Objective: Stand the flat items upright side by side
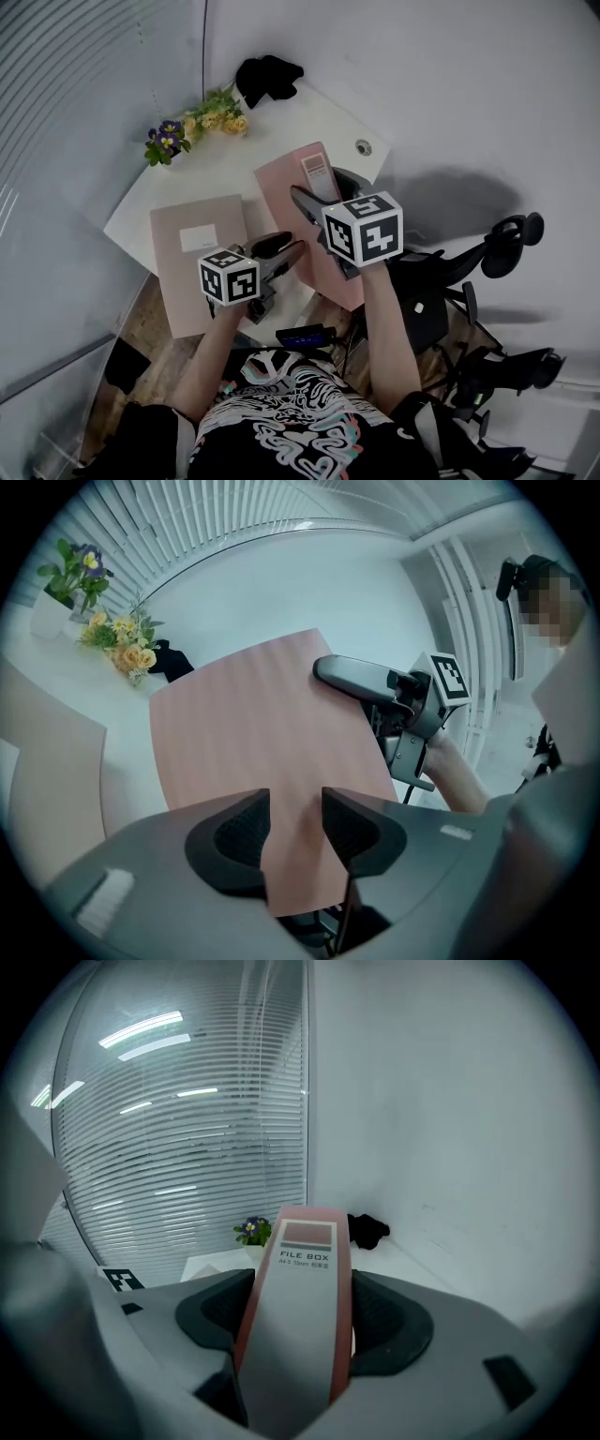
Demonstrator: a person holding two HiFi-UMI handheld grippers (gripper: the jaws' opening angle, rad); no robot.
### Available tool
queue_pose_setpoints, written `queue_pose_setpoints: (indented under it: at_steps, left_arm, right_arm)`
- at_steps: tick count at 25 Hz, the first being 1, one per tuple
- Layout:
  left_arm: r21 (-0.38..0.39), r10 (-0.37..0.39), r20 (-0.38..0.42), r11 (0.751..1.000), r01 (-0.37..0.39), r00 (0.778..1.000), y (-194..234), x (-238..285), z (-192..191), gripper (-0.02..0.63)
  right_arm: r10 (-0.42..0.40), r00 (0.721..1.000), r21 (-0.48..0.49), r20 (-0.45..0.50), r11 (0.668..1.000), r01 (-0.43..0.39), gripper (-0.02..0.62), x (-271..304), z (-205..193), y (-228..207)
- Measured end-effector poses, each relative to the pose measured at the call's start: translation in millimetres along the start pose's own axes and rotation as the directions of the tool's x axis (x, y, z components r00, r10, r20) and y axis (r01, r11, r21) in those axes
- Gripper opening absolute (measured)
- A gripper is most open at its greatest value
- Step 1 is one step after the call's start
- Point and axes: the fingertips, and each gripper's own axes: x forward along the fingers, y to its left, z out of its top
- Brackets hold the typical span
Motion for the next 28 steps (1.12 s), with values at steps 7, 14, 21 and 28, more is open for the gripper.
queue_pose_setpoints:
  at_steps: [7, 14, 21, 28]
  left_arm:
    - [0.032, 0.031, 0.014, 0.999, -0.031, 0.999, -7, -8, 4, 0.160]
    - [0.044, 0.070, 0.020, 0.997, -0.071, 0.997, -7, -16, 0, 0.160]
    - [0.049, 0.073, 0.017, 0.996, -0.074, 0.997, -11, -12, -5, 0.160]
    - [0.055, 0.069, -0.001, 0.996, -0.069, 0.998, -18, -5, -14, 0.160]
  right_arm:
    - [-0.021, 0.995, -0.012, 0.098, 1.000, 0.022, 0.314, -14, 12, 0]
    - [-0.047, 0.986, -0.011, 0.160, 0.999, 0.049, 0.314, -25, 16, 0]
    - [-0.081, 0.960, 0.000, 0.268, 0.996, 0.084, 0.314, -42, 22, 0]
    - [-0.146, 0.900, 0.031, 0.411, 0.989, 0.146, 0.314, -62, 24, -4]
